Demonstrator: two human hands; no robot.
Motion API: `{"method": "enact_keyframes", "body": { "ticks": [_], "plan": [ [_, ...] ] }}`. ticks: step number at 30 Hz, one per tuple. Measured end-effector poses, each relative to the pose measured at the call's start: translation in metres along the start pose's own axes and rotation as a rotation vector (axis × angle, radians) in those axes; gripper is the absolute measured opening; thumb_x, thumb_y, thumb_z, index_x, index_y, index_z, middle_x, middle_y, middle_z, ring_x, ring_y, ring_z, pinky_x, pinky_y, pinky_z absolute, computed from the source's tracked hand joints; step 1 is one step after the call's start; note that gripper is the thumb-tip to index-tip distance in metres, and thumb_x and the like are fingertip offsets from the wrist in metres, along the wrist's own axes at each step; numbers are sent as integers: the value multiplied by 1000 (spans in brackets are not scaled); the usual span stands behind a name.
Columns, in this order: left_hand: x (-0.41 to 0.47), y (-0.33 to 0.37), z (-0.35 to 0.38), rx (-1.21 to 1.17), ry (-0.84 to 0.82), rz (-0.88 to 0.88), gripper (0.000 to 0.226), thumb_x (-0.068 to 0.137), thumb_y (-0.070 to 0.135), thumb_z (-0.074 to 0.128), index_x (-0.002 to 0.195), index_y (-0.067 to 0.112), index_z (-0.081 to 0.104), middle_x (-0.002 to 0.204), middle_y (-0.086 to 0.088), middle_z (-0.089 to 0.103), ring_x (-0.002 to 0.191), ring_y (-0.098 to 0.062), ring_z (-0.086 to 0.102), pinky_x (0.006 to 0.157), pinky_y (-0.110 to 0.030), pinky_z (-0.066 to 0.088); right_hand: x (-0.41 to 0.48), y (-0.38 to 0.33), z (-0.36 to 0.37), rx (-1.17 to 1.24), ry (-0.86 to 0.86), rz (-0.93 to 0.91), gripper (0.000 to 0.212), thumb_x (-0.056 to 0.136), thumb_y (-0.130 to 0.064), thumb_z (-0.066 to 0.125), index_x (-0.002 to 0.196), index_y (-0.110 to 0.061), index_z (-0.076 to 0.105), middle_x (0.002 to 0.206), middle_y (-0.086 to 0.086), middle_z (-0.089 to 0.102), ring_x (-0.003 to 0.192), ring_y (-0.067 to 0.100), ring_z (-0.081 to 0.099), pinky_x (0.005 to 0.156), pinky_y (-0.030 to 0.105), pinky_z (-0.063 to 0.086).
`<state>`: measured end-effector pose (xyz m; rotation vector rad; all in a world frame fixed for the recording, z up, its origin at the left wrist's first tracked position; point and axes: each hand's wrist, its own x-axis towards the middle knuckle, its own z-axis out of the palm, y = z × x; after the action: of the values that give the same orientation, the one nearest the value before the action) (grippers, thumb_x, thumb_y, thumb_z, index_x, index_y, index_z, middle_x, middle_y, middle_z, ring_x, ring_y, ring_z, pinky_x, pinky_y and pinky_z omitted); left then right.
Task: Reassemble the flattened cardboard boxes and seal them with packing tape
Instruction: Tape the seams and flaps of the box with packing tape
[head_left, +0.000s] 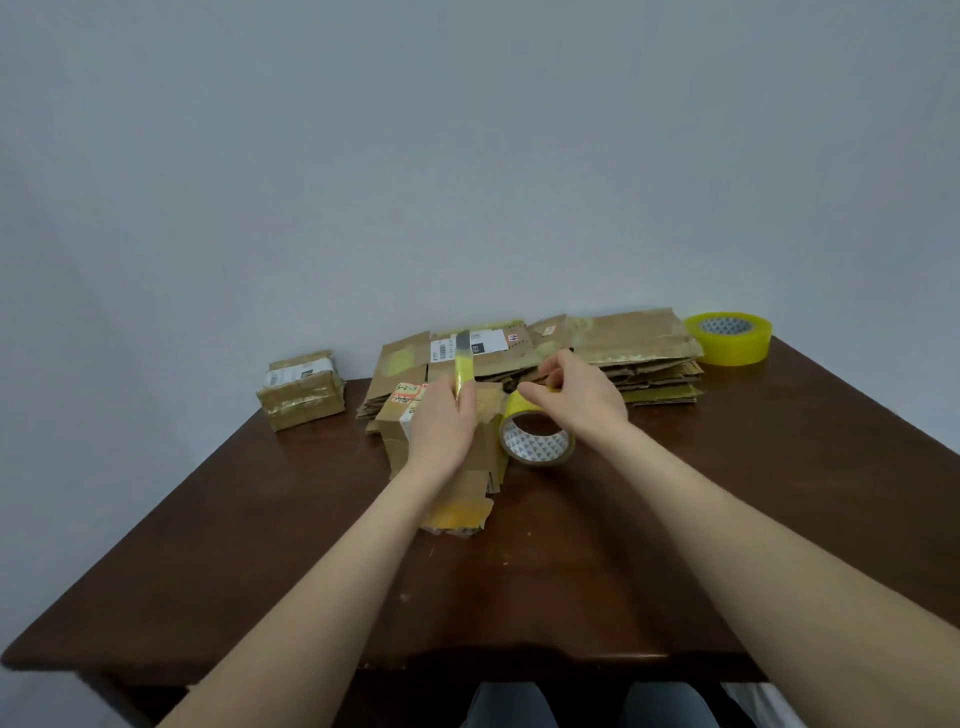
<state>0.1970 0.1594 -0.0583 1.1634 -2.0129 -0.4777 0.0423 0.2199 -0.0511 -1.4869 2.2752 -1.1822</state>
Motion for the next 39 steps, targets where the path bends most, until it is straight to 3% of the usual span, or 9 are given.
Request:
{"method": "enact_keyframes", "body": {
  "ticks": [3,6,9,17,22,27,32,35,39],
  "plan": [
    [-4,-1,9,77,15,74,26,101,36,35,95,14,47,80,-1,54,72,-22,54,63,-36,39,15,7,8,32,-229,6,57,82,-56,62,129,-23,54,125,-3,56,113,19,55,90,38,50],
    [-3,-6,12,205,10,75,23,102,35,33,94,14,40,76,-1,52,68,-22,49,59,-36,34,26,14,6,195,-316,-11,44,82,-38,69,122,-24,61,124,-2,60,107,14,58,86,29,49],
    [-3,-15,11,260,26,96,20,102,34,32,94,16,37,76,-1,51,67,-22,47,58,-35,32,30,19,-1,241,-393,-33,40,83,-37,71,120,-21,64,116,-4,61,104,12,56,83,24,43],
    [-4,-15,9,312,22,119,22,102,35,31,94,16,36,75,-3,51,66,-23,45,57,-35,30,34,19,-4,35,-331,-125,40,81,-36,71,116,-18,66,115,0,63,103,15,57,89,30,47],
    [-6,-16,10,310,31,121,23,102,36,31,92,16,37,75,-3,50,66,-22,46,57,-34,31,25,30,-5,-57,-282,-75,41,82,-45,67,116,-23,66,121,0,64,108,17,57,93,37,48],
    [-7,-14,9,310,19,112,22,102,36,32,92,17,37,74,-3,49,66,-23,46,57,-34,30,17,26,-8,-232,-266,-25,33,85,-50,60,113,-32,66,121,0,62,111,22,57,87,37,49],
    [-7,-11,5,302,-30,102,21,102,35,33,94,16,38,74,-1,49,66,-20,46,57,-33,29,8,27,-11,-166,-271,-4,24,90,-44,58,109,-33,68,117,-1,66,106,19,59,86,35,51],
    [-2,-9,1,250,-59,65,23,101,35,35,92,16,44,73,2,52,68,-18,50,57,-32,30,1,25,-3,-77,-177,41,15,90,-40,59,97,-34,70,109,-3,68,99,18,60,79,32,50],
    [0,-3,-4,136,-30,79,23,100,33,41,86,16,46,69,5,49,64,-14,49,54,-30,31,-5,20,6,-42,-81,120,16,93,-41,56,96,-33,70,104,-3,67,95,22,61,72,31,48]
  ]
}}
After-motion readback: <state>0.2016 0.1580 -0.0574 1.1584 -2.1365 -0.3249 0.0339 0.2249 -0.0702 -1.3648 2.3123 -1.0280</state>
